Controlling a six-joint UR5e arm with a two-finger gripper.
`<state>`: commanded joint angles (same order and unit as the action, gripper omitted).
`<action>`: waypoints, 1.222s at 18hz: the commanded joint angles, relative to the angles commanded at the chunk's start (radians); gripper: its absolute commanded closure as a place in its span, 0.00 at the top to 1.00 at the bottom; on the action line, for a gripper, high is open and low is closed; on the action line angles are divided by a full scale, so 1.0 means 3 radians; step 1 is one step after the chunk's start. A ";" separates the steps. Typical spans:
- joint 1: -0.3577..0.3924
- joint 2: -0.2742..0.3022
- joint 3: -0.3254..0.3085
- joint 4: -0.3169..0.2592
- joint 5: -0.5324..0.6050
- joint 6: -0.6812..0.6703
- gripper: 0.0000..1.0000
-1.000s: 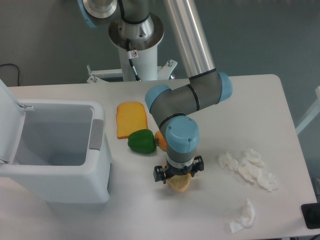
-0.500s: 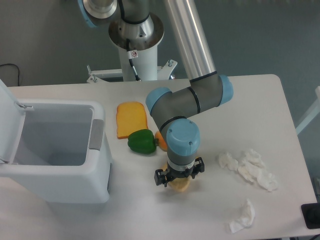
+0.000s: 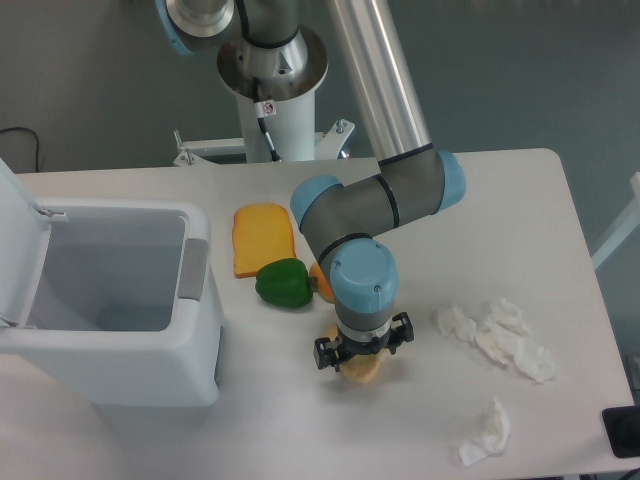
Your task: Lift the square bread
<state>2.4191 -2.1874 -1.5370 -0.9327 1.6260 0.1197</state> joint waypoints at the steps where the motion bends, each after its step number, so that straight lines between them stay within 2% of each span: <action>1: 0.0000 0.0000 0.0000 0.0000 0.0000 -0.0025 1.00; 22: -0.0087 -0.0051 0.0051 0.0005 -0.0051 -0.0184 1.00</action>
<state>2.3931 -2.2028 -1.5217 -0.9311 1.6107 0.0645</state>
